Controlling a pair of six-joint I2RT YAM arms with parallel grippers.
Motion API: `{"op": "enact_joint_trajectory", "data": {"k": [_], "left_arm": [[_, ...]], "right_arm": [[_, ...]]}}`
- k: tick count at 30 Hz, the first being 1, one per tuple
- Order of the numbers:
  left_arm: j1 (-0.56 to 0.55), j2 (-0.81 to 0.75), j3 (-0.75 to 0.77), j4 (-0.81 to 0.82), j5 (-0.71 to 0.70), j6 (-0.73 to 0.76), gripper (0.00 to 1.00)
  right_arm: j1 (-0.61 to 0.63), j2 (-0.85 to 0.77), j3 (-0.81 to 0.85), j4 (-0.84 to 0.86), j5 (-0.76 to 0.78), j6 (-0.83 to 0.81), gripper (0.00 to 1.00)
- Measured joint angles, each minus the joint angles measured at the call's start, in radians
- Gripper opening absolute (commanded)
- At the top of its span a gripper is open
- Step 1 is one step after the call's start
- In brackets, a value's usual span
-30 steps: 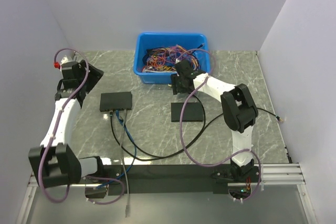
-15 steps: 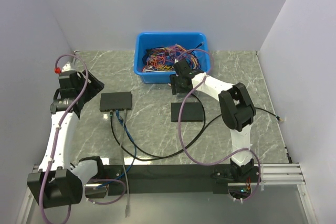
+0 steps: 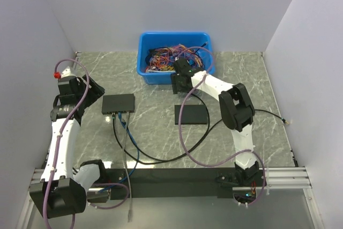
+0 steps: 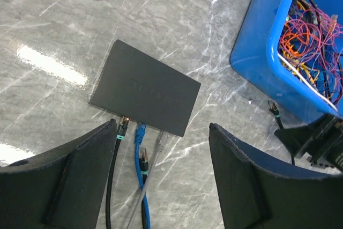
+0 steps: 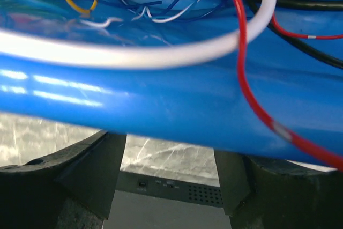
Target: Insert the plug into the switch port
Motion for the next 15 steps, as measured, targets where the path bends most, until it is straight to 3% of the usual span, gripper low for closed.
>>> {"op": "enact_joint_trajectory", "data": {"k": [3, 7, 15], "left_arm": [[0.004, 0.001, 0.0, 0.0, 0.007, 0.006, 0.75], [0.006, 0.001, 0.0, 0.0, 0.008, 0.009, 0.75], [0.026, -0.001, -0.004, 0.003, 0.037, 0.013, 0.74]], "right_arm": [[0.005, 0.044, 0.082, -0.061, 0.034, 0.011, 0.64], [0.005, 0.045, 0.087, -0.073, 0.053, 0.02, 0.65], [-0.039, -0.09, -0.226, 0.071, 0.063, 0.064, 0.69]]}}
